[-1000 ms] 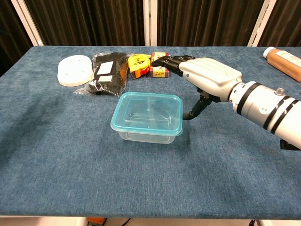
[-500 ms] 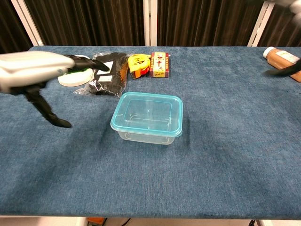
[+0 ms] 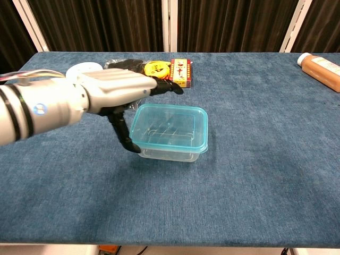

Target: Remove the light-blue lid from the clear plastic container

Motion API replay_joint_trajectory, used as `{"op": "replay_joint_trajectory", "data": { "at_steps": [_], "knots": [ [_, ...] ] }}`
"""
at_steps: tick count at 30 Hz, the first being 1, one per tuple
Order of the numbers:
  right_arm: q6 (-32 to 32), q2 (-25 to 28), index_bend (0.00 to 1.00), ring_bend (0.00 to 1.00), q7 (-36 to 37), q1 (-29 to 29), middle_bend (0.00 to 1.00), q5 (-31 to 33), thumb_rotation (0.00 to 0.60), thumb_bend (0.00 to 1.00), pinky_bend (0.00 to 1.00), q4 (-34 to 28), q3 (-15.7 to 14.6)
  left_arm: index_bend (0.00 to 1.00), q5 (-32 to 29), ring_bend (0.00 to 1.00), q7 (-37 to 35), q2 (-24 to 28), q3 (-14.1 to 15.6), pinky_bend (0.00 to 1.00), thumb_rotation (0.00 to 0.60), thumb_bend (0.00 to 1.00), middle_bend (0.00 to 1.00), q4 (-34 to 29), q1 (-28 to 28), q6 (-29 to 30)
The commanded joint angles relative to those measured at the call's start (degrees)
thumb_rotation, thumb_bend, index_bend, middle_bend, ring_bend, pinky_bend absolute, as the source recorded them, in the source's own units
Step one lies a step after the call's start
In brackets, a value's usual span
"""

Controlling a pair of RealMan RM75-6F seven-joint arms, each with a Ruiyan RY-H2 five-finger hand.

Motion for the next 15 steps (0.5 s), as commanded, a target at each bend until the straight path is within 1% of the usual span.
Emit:
{"op": "replay_joint_trajectory", "data": {
  "at_steps": [1,4,10,15],
  "knots": [
    [0.03,-0.32,0.0,0.0,1.1,-0.25,0.0,-0.27,0.6,0.03,0.0,0.84,-0.07,0.02,-7.1,0.0,3.6,-1.66,-0.22,0.0,0.6,0.0,0.0,-1.27,-3.49,1.47],
    [-0.04,-0.65,0.0,0.0,2.22,-0.47,0.0,-0.26,0.6,0.03,0.0,1.77,-0.08,0.02,-10.67,0.0,4.51,-1.85,0.02,0.0,0.6,0.0,0.0,-1.32,-5.21,1.82],
    [-0.34,-1.29,0.0,0.0,3.78,-0.78,0.0,-0.42,0.6,0.03,0.0,3.13,-0.23,0.01,-16.97,0.0,5.73,-2.6,-0.56,0.0,0.6,0.0,0.0,-0.15,-8.82,3.25],
    [-0.63,-1.73,0.0,0.0,4.4,-0.75,0.0,-0.81,0.6,0.03,0.0,3.78,-0.23,0.01,-21.67,0.0,5.11,-2.64,-0.75,0.0,0.6,0.0,0.0,1.42,-10.82,3.89]
  ]
}}
